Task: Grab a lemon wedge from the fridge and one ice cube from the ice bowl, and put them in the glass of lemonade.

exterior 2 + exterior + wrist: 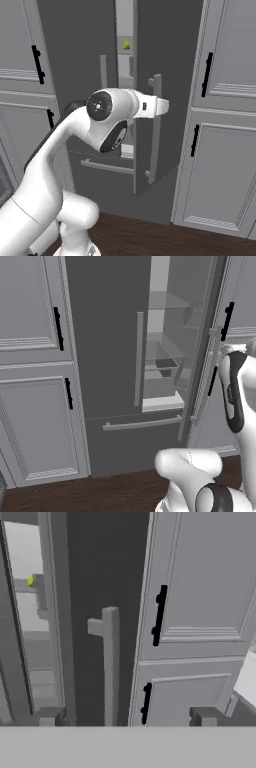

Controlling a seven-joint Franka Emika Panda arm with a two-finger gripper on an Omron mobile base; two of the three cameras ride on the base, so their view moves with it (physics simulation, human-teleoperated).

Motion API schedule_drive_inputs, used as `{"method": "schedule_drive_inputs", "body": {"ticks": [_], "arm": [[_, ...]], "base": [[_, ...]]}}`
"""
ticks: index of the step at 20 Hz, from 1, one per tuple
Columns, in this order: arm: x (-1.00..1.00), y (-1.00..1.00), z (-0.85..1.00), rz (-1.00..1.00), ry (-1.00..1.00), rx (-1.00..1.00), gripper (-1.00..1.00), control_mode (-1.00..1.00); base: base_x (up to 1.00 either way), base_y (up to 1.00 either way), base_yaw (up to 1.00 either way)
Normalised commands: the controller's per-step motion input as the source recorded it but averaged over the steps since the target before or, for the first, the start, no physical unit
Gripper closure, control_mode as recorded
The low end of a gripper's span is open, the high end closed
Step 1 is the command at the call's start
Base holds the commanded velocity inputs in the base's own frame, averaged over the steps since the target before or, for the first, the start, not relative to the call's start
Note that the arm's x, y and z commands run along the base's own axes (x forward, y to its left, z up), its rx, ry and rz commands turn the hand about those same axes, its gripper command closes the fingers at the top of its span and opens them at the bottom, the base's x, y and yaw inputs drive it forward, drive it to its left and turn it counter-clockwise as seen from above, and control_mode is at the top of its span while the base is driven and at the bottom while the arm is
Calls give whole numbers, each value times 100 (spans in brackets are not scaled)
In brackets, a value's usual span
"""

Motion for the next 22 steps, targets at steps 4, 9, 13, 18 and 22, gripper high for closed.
{"method": "schedule_drive_inputs", "body": {"ticks": [4,9,13,18,22], "arm": [[-12,93,0,0,0,-69,-100,-100],[0,100,-1,0,5,-65,-100,-100],[0,100,0,0,22,-55,-100,-100],[10,95,0,0,38,-50,-100,-100],[49,58,0,-8,42,-33,-100,-100]], "base": [[0,0,0],[0,0,0],[0,0,0],[0,0,0],[0,0,0]]}}
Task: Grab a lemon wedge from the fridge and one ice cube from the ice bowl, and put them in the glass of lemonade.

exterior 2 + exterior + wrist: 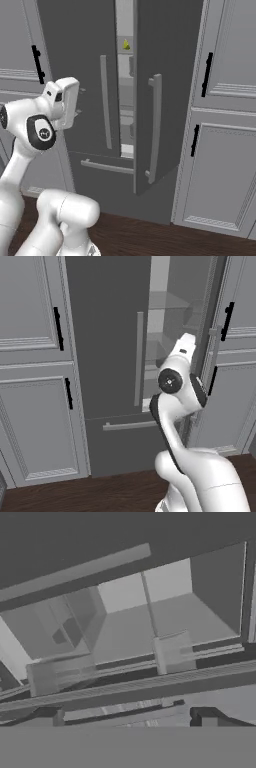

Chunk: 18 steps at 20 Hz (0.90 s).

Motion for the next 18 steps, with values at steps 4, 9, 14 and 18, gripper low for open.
{"method": "schedule_drive_inputs", "body": {"ticks": [4,9,14,18], "arm": [[64,-3,-22,-23,19,-17,-100,-100],[67,-36,-63,-23,3,-8,-100,-100],[39,-54,-65,-21,5,0,-100,-100],[30,-55,-29,-17,4,1,-100,-100]], "base": [[0,0,0],[0,0,0],[0,0,0],[0,0,0]]}}
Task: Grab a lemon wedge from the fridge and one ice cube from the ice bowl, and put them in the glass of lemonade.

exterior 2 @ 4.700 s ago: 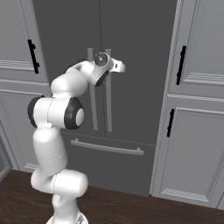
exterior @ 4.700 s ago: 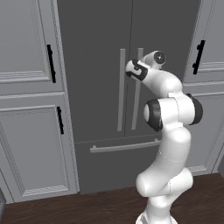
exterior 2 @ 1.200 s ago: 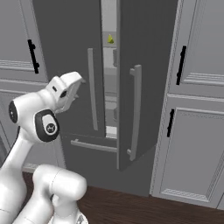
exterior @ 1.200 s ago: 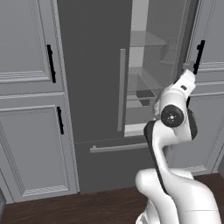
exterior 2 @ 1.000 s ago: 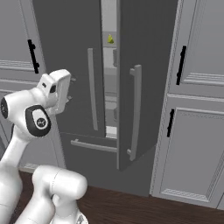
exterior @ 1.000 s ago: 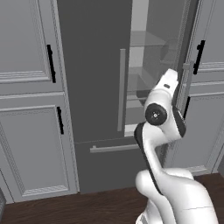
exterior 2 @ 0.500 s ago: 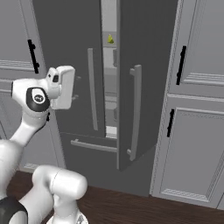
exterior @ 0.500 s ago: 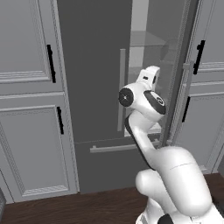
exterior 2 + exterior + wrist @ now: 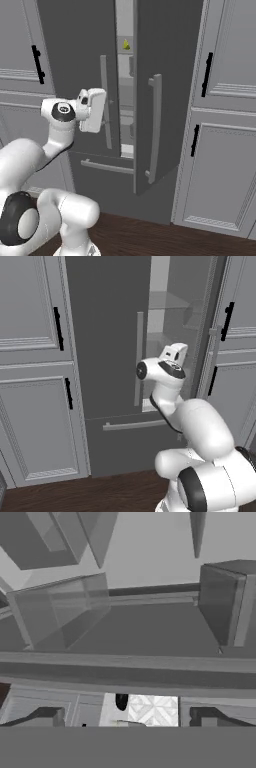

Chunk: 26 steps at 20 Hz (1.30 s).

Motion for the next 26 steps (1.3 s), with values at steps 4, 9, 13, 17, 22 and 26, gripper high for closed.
{"method": "schedule_drive_inputs", "body": {"ticks": [4,9,13,17,22,26], "arm": [[39,-60,0,-10,8,3,-100,-100],[78,-56,-3,-3,1,0,-100,-100],[100,-23,-25,0,0,0,-100,-100],[18,-62,-34,-7,0,0,-100,-100],[-87,-100,-34,-20,-1,2,-100,-100],[-98,-100,-7,-17,-13,7,-100,-100]], "base": [[0,0,0],[0,0,0],[0,0,0],[0,0,0],[0,0,0],[0,0,0]]}}
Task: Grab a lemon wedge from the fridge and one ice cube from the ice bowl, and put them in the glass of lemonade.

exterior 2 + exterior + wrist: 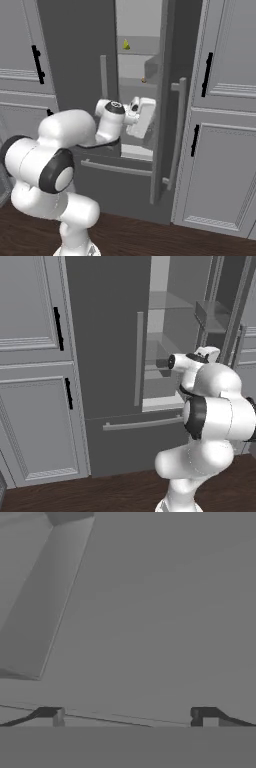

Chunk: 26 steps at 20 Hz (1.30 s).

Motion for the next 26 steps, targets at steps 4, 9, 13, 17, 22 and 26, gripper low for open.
{"method": "schedule_drive_inputs", "body": {"ticks": [4,9,13,17,22,26], "arm": [[-98,-54,35,-4,-48,4,-100,-100],[-38,32,100,-1,-50,-6,-100,-100],[-31,74,87,-12,-41,9,-100,-100],[-37,99,49,-6,-26,24,-100,-100],[-13,100,26,-1,-18,36,-100,-100],[0,100,10,19,-2,47,-100,-100]], "base": [[0,0,0],[0,0,0],[0,0,0],[0,0,0],[0,0,0],[0,0,0]]}}
